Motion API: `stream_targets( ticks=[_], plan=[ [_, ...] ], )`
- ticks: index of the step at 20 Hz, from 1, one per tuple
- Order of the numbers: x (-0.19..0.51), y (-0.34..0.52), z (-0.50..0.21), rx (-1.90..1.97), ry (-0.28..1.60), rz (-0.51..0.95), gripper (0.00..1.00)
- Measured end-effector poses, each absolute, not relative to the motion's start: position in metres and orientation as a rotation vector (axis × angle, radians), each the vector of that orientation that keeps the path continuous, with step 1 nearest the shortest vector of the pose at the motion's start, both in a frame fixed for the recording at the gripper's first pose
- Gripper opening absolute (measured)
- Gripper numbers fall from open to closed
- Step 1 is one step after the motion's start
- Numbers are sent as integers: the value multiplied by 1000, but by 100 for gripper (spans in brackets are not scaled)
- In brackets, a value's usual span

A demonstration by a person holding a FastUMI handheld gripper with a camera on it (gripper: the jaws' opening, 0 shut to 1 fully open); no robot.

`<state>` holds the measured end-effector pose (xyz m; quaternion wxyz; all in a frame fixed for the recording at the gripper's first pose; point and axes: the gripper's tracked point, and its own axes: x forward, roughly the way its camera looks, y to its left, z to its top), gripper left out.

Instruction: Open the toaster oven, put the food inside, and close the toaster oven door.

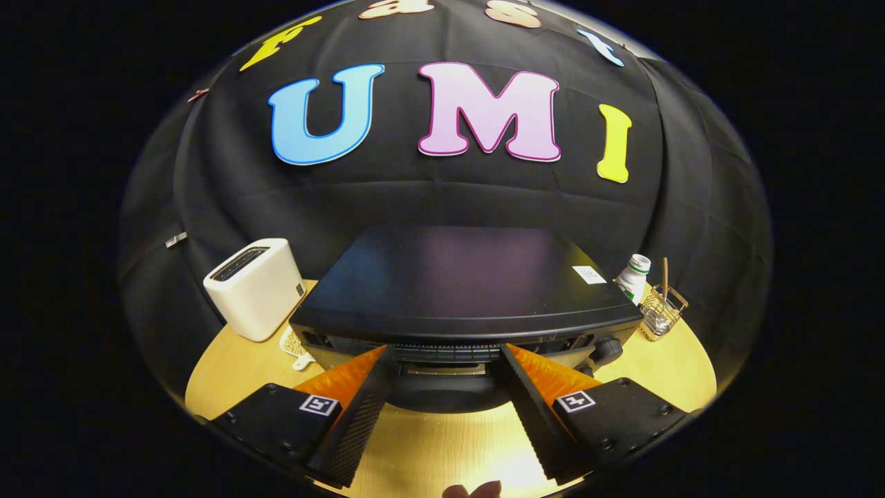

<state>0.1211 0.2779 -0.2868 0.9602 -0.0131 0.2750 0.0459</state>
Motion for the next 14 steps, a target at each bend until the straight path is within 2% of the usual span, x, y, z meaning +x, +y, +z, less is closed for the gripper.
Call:
stream_targets(
  ticks=[8,14],
  plan=[
    [32,270,-333,-87,638,104,99],
    [3,271,-366,-58,774,124,99]
  ],
)
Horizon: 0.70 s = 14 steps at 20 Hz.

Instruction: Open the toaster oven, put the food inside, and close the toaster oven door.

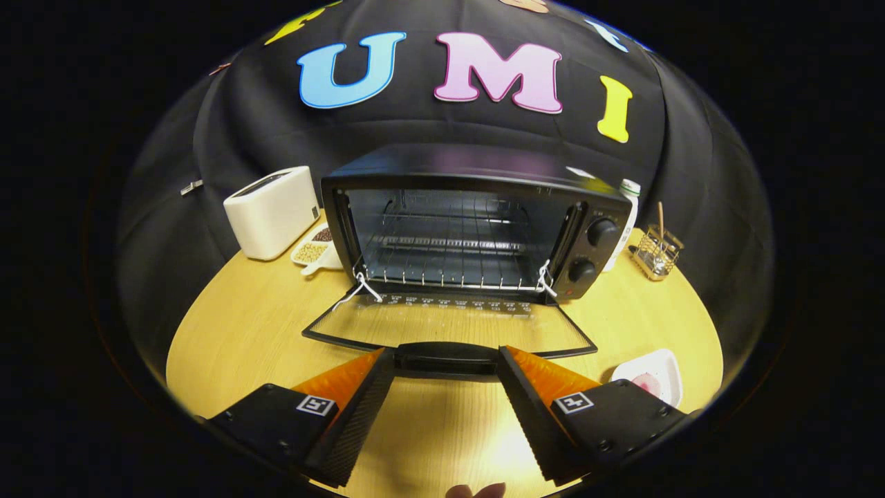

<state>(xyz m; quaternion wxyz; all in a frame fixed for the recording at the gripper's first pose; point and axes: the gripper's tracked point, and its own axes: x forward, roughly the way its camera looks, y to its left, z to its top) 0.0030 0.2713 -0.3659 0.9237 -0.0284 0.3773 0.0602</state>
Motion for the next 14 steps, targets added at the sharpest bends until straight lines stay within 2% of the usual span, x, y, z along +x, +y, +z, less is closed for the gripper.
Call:
stream_targets(
  ticks=[6,14],
  plan=[
    [-22,265,-368,-14,858,165,99],
    [-47,185,-318,75,846,180,98]
  ],
)
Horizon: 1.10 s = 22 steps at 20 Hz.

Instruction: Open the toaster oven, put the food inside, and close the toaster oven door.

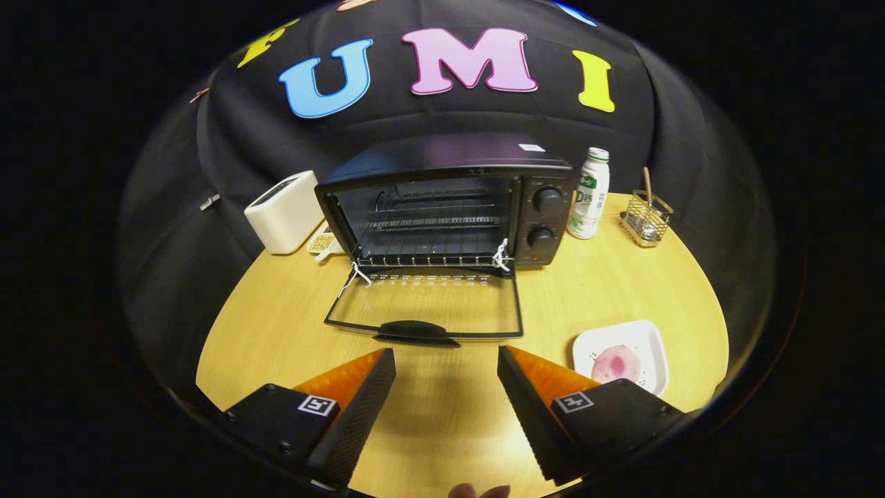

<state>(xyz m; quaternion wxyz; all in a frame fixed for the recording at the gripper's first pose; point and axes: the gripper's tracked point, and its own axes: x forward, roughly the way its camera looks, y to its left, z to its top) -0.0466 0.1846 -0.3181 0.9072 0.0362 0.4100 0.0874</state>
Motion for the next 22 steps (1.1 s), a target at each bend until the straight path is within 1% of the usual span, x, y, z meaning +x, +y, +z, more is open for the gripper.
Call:
stream_targets(
  ticks=[4,7,11,14,19,22],
  plan=[
    [-47,123,-293,165,822,116,99],
    [-52,77,-294,206,861,69,99],
    [-67,17,-313,151,999,43,99],
    [-65,-21,-333,119,1093,32,99],
    [-48,-55,-379,109,1265,36,99],
    [-48,-74,-412,70,1406,46,99]
  ],
)
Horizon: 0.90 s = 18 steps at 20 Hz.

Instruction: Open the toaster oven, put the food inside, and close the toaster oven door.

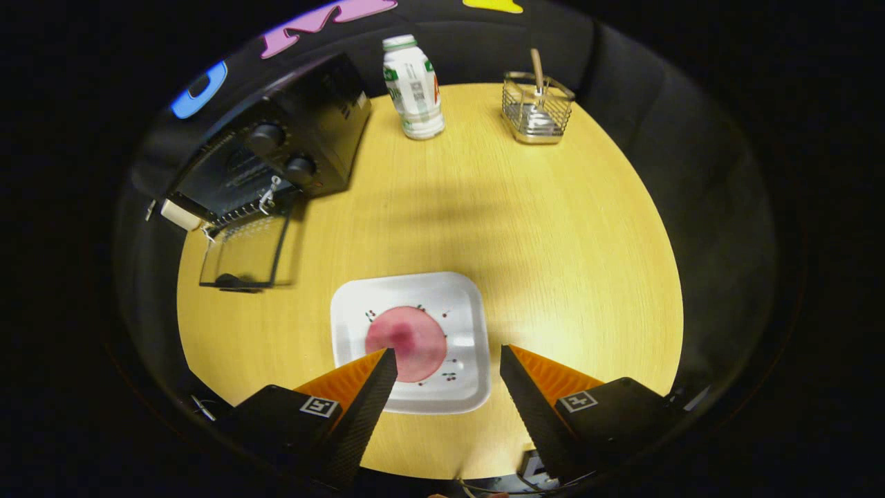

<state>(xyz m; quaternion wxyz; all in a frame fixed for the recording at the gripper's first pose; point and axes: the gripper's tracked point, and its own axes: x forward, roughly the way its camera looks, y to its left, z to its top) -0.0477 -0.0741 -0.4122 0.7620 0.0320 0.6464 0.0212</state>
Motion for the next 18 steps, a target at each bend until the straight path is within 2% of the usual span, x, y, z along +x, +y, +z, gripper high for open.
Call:
stream_targets(
  ticks=[5,6,9,12,14,18],
  plan=[
    [-48,-83,-444,69,1515,102,89],
    [-48,-82,-446,67,1524,105,71],
    [-47,-90,-453,23,1539,105,46],
    [-50,-89,-455,19,1541,162,14],
    [-55,-87,-449,49,1555,202,6],
    [-53,-88,-450,191,1536,206,5]
  ],
)
